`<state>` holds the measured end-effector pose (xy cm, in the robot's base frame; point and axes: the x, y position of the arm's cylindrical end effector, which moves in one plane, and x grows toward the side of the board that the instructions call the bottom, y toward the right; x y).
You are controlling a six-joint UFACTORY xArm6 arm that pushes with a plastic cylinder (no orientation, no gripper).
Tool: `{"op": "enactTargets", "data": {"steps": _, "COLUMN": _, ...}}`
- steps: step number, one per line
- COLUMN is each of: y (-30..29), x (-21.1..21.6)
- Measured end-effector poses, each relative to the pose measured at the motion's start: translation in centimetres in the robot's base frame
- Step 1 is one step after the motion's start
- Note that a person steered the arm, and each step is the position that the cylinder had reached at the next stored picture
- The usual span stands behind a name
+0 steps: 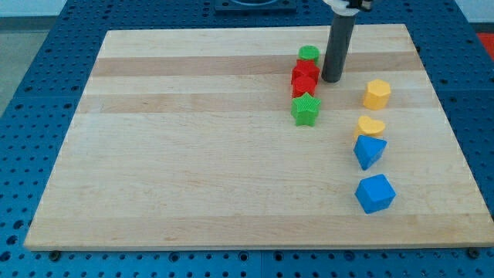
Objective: Adjust the red star and green circle in the vertical line
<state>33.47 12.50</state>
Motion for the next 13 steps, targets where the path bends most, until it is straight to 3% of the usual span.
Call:
{"op": "enactTargets", "data": {"steps": 4, "y": -0.1, "x": -0.4}}
{"op": "enactTargets", "data": {"steps": 6, "y": 0.3, "x": -3.2}}
{"op": "enactTargets", "data": {"steps": 13, "y": -0.6, "x": -3.8}}
